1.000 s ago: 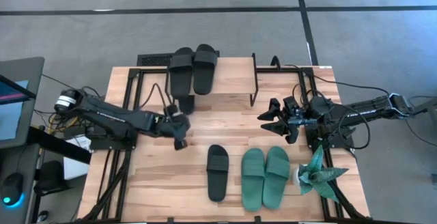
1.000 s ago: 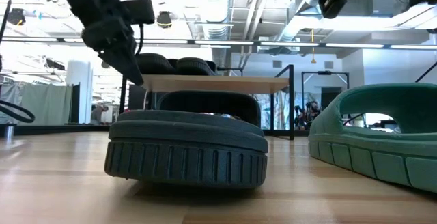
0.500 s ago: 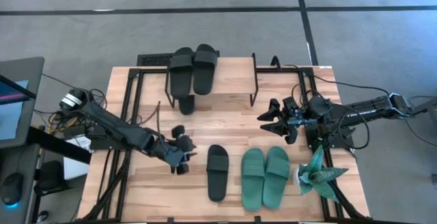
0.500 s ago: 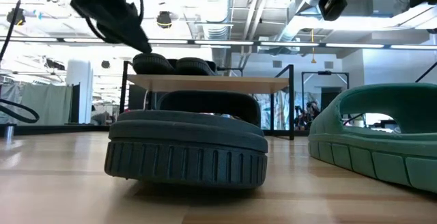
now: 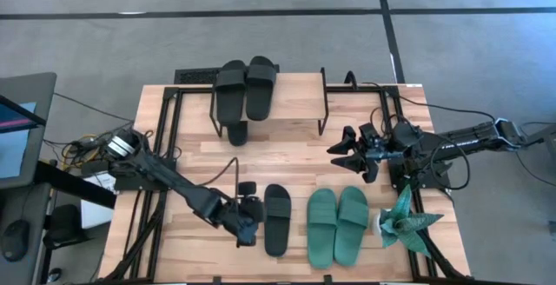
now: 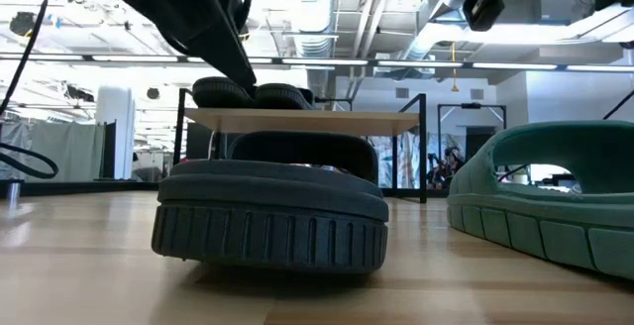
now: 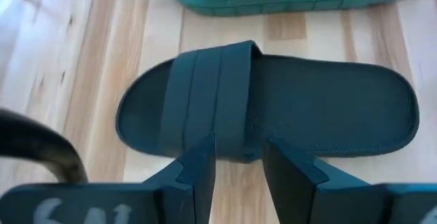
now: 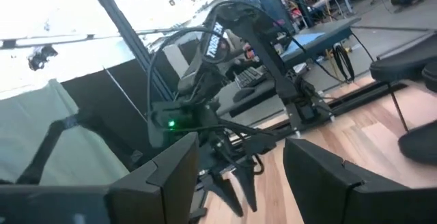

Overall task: Pick and place slides into the shelf
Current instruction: Put the black slipper under the shelf

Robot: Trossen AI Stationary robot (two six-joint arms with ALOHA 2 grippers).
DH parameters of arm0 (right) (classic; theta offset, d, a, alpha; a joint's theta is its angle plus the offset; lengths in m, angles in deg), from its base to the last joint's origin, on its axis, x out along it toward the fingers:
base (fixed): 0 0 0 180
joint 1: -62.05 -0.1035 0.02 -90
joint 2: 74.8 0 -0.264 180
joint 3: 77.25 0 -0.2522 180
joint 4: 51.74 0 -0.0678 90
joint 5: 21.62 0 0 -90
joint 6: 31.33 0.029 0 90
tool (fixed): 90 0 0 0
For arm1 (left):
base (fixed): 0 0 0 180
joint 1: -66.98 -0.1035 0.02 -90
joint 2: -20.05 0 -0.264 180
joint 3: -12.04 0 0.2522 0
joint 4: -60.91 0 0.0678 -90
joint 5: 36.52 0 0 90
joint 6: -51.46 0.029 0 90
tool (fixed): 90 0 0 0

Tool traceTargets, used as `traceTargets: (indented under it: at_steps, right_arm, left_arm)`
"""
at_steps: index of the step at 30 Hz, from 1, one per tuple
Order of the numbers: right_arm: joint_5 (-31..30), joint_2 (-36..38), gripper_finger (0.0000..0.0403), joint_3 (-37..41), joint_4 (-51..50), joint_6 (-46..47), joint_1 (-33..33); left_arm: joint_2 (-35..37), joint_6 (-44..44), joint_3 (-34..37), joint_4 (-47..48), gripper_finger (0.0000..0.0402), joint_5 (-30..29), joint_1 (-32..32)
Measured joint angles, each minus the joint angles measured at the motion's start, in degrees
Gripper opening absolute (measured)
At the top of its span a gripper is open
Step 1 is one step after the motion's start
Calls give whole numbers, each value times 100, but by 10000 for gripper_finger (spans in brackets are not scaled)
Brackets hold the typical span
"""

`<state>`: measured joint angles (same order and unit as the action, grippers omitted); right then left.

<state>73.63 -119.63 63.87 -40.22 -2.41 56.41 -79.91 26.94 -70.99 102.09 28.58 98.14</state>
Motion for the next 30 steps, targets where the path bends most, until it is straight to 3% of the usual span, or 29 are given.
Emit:
traceTargets:
  at_steps: [4, 7, 14, 20, 30]
  right_arm:
    - [-82, -186, 201, -218, -291, -188, -423]
    - [-610, -441, 201, -659, -656, -628, -853]
    - [-1607, -1579, 201, -2135, -2004, -1535, -1501]
    - [-1982, -2949, 201, -3502, -3094, -1546, -1716]
    - [-2673, -4978, 201, -5679, -4970, -1105, -1858]
  left_arm:
    - [113, -401, -85, 625, 109, -196, 168]
    - [383, -835, -89, 1257, 109, -607, 374]
    - [1253, -2294, -86, 2973, 109, -2266, 964]
    - [1990, -3515, -85, 4311, 109, -3320, 1496]
    - [2990, -4815, -85, 5967, 109, -4407, 2371]
